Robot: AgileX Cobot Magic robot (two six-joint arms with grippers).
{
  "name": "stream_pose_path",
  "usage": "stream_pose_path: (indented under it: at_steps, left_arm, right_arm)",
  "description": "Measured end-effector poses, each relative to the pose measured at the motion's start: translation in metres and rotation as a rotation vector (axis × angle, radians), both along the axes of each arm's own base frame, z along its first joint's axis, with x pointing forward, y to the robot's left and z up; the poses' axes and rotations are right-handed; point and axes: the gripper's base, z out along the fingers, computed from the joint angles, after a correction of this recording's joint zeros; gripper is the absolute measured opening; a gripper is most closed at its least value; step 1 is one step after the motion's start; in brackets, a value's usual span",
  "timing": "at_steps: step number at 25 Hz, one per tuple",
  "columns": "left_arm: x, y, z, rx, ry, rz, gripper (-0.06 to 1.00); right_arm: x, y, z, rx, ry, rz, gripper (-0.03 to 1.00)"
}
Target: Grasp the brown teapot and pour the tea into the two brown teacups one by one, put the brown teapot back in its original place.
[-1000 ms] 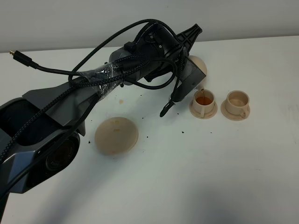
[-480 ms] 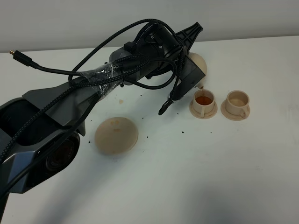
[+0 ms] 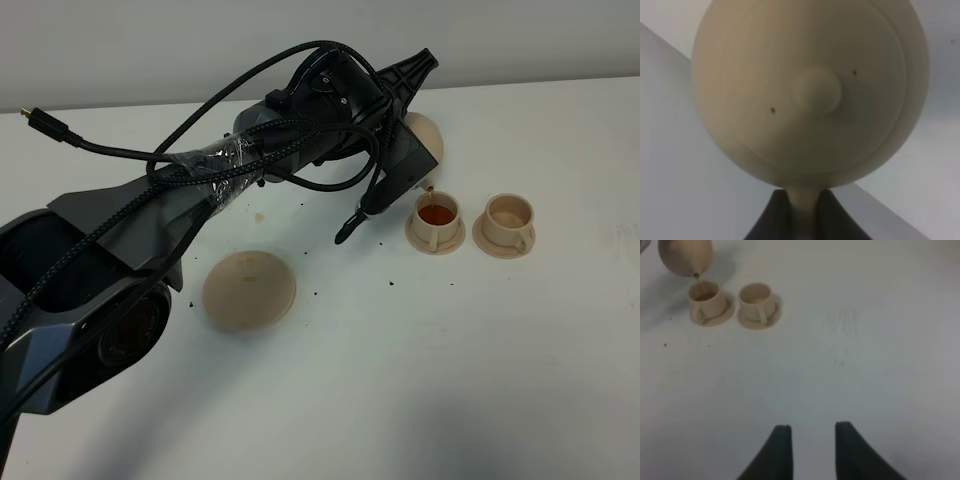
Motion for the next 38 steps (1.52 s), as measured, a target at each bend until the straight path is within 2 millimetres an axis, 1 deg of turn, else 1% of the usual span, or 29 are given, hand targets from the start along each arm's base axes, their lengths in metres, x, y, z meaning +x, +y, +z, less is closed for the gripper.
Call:
stream_pose_path:
  at_steps: [38]
  left_arm:
    - [0.0016,-0.0036,0.0027,-0.012,-0.039,-0.043,0.15]
  right_arm:
    - [0.0,0.0,0.0,0.0,0.0,0.0,0.24]
